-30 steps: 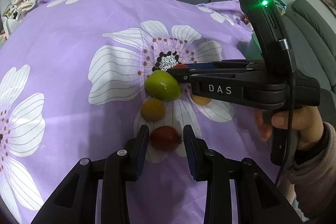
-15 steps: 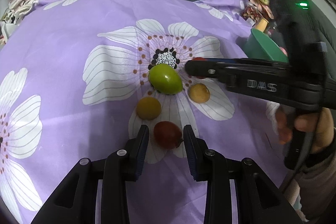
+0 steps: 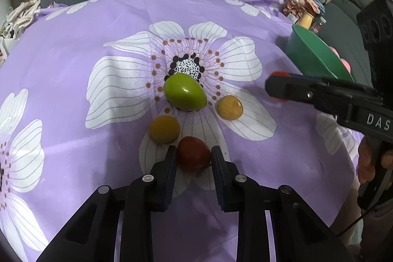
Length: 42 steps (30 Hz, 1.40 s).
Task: Organize fruits
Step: 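Lift both red tomatoes and carry them toward the green bowl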
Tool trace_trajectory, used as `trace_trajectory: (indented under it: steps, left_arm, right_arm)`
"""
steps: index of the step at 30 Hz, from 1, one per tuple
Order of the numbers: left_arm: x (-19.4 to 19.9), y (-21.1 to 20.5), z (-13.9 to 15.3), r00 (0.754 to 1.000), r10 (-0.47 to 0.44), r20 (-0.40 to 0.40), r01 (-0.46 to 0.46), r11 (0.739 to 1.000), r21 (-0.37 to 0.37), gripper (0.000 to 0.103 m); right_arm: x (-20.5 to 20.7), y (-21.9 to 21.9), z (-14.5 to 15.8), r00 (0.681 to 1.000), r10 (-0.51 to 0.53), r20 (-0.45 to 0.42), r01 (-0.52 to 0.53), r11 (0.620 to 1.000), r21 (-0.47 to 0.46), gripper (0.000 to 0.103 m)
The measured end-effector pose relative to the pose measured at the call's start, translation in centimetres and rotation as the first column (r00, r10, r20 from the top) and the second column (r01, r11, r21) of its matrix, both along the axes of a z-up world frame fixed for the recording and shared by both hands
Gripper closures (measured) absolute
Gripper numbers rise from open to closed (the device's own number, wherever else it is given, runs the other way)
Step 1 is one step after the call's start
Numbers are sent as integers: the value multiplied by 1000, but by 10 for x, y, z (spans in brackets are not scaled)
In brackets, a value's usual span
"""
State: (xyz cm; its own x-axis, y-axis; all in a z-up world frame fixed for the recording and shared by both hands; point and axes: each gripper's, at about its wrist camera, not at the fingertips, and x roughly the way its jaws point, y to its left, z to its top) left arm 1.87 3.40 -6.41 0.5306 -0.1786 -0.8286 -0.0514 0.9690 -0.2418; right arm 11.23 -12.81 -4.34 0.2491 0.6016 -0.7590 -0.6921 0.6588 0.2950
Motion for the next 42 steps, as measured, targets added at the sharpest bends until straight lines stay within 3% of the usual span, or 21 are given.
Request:
trace_trajectory:
  steps: [12, 27, 42]
  left_arm:
    - [-5, -14, 21, 999, -26, 34, 27, 999, -19, 76]
    - [-9, -41, 48, 996, -62, 70, 60, 998, 26, 76]
    - [2, -75, 70, 984, -139, 110, 132, 989, 68, 76]
  right_arm:
    - [-15, -25, -2, 999, -31, -18, 31, 999, 15, 75]
    - [-32, -57, 21, 998, -56, 29, 53, 996, 78, 75]
    - [-31, -113, 39, 984, -161, 72, 150, 980, 134, 75]
